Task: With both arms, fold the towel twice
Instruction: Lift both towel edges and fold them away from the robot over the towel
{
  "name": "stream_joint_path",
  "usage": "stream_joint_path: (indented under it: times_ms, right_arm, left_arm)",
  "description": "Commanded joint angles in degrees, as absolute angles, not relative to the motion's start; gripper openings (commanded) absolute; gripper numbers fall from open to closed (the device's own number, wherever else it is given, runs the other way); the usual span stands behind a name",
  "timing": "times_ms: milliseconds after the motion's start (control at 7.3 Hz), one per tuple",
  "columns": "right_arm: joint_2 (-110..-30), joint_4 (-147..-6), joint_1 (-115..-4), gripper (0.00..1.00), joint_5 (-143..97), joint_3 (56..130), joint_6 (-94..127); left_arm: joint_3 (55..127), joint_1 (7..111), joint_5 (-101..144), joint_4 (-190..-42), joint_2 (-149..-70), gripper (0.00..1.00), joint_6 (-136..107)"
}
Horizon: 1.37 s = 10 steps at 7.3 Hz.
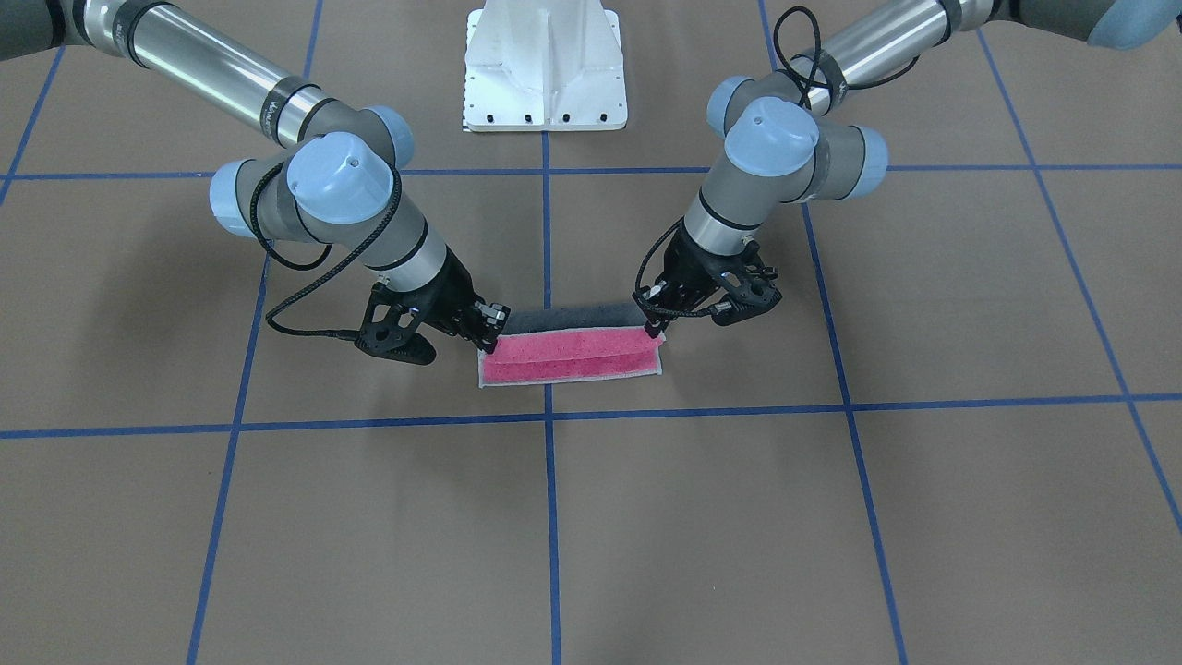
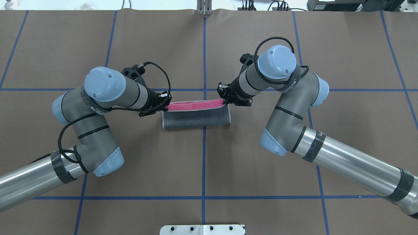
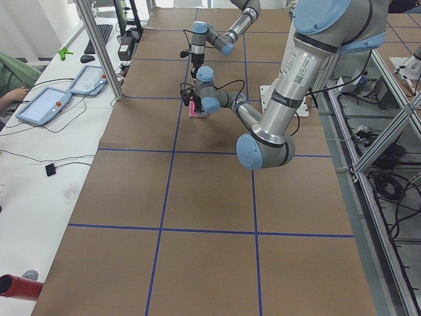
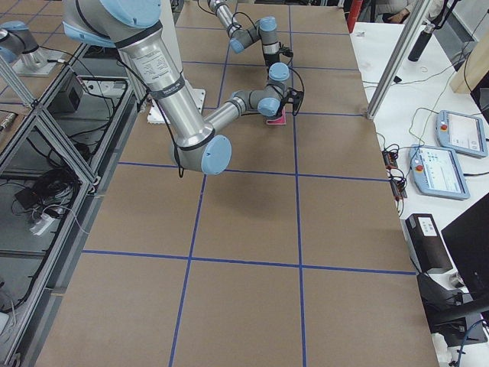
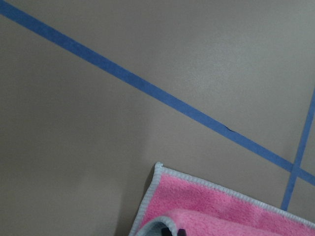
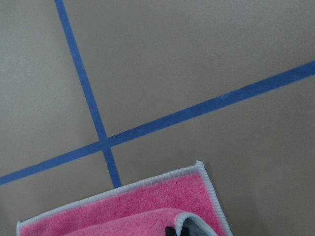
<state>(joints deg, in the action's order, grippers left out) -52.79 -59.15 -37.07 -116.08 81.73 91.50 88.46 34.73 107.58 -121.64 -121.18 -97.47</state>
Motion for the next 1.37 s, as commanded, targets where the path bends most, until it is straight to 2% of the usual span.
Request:
stream_joint_path:
  times_ms: [0,548,685,822,1234]
  right_arm:
    - [-52.74,-59.15,-37.09,0.00,-116.02,81.22,91.49]
    - [-52.21,-58.97,-37.09,0.00,-116.10,80.68,91.49]
    - [-52.03,-58.97,-37.09,0.56,-116.10,80.68,91.49]
    - [-51.86,-59.06,-37.09,0.98,-116.10,80.68,91.49]
    - [-51.50,-59.06,-38.31,0.99,-116.71,80.68,91.67]
  left_arm:
    - [88.42,34.80,107.58,-121.64,-121.20,0.00,-97.38]
    - [88.07,34.80,107.58,-121.64,-121.29,0.00,-97.47]
    - [88.07,34.72,107.58,-121.64,-121.64,0.71,-97.38]
    - [88.07,34.72,107.58,-121.64,-121.99,1.00,-97.38]
    - [88.07,35.24,107.58,-121.73,-121.99,1.00,-97.30]
